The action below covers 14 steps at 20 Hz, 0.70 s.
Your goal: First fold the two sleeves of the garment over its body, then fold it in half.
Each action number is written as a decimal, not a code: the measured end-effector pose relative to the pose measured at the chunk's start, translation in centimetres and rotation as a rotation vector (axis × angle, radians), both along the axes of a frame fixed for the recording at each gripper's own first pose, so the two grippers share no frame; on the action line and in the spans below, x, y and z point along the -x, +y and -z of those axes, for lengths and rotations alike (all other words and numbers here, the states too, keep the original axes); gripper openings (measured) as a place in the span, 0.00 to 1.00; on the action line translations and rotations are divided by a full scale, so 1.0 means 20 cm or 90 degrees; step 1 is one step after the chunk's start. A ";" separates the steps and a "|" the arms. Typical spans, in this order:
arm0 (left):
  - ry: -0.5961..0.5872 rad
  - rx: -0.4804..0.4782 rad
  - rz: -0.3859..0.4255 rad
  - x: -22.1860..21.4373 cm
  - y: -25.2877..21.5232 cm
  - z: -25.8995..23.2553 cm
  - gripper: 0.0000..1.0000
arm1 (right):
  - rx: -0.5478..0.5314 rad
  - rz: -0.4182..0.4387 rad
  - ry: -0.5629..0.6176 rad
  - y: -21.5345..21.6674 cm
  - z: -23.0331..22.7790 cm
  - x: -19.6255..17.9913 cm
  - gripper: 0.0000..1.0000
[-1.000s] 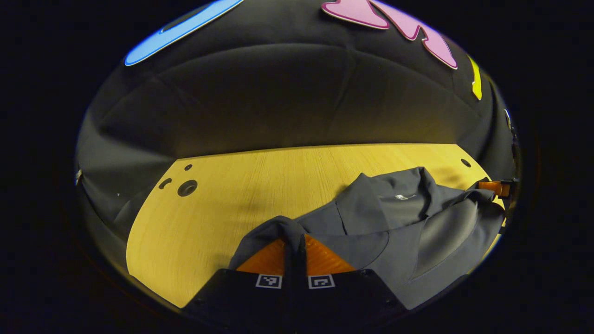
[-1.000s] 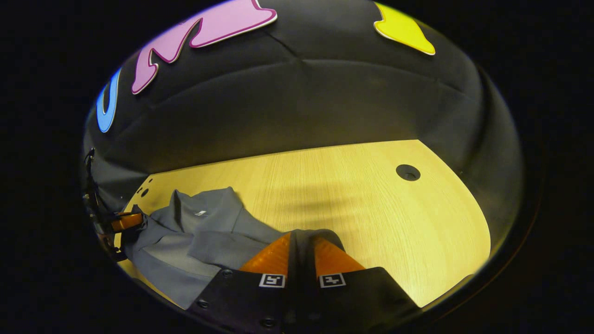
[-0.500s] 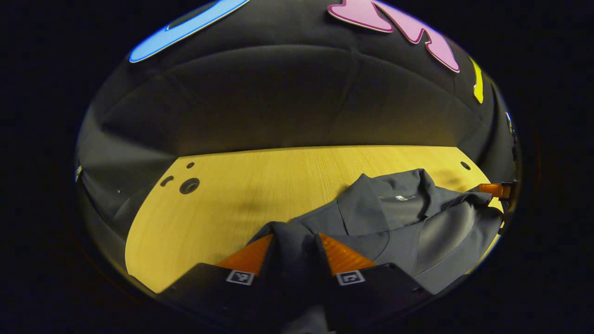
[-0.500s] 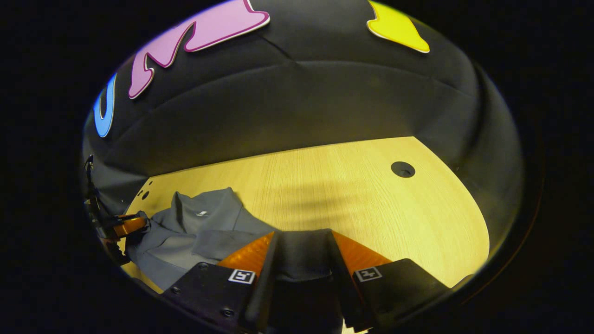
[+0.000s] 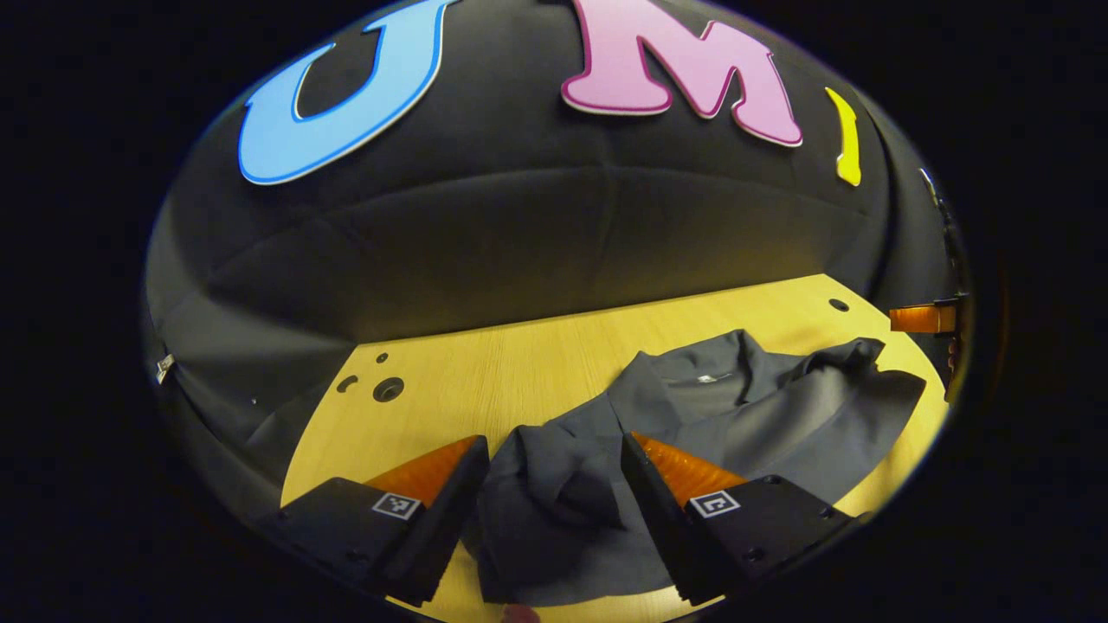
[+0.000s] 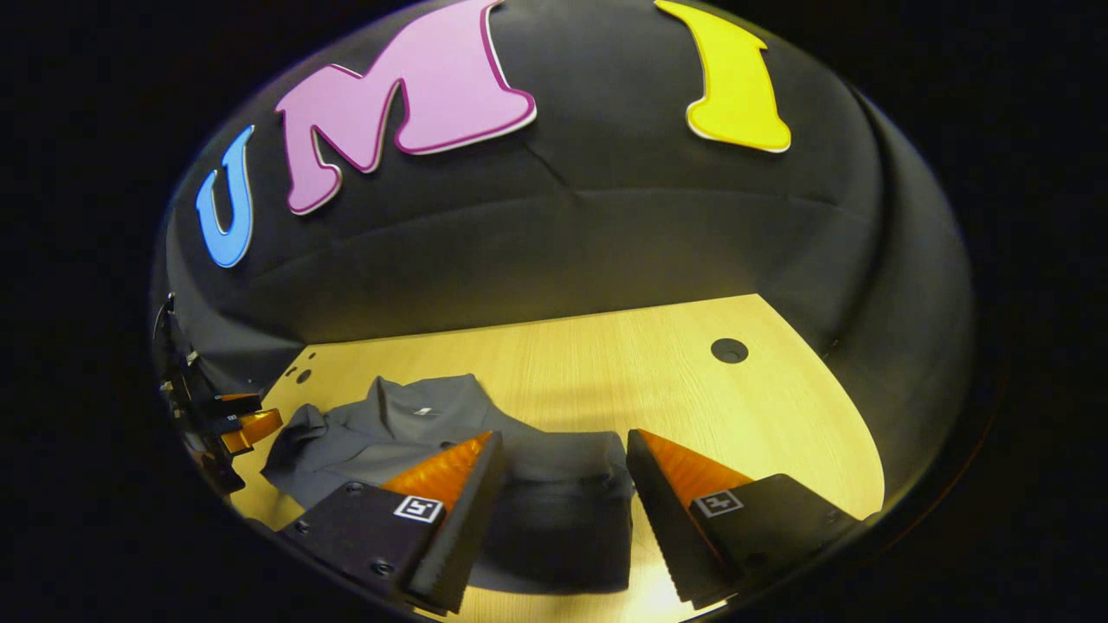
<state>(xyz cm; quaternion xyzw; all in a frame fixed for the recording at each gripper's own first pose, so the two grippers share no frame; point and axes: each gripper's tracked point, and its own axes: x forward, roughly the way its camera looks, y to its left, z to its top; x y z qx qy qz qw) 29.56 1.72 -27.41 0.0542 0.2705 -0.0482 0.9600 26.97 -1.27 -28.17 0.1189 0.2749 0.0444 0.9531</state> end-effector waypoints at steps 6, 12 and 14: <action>-0.038 0.036 0.007 0.31 -0.05 -0.25 0.96 | 0.010 -0.004 -0.035 -0.07 -0.22 0.30 0.94; -0.040 0.034 0.033 0.65 -0.08 -0.32 0.97 | 0.010 -0.027 -0.050 -0.04 -0.36 0.61 0.96; -0.036 0.042 0.033 0.76 -0.09 -0.34 0.96 | 0.010 -0.033 -0.058 -0.02 -0.40 0.70 0.97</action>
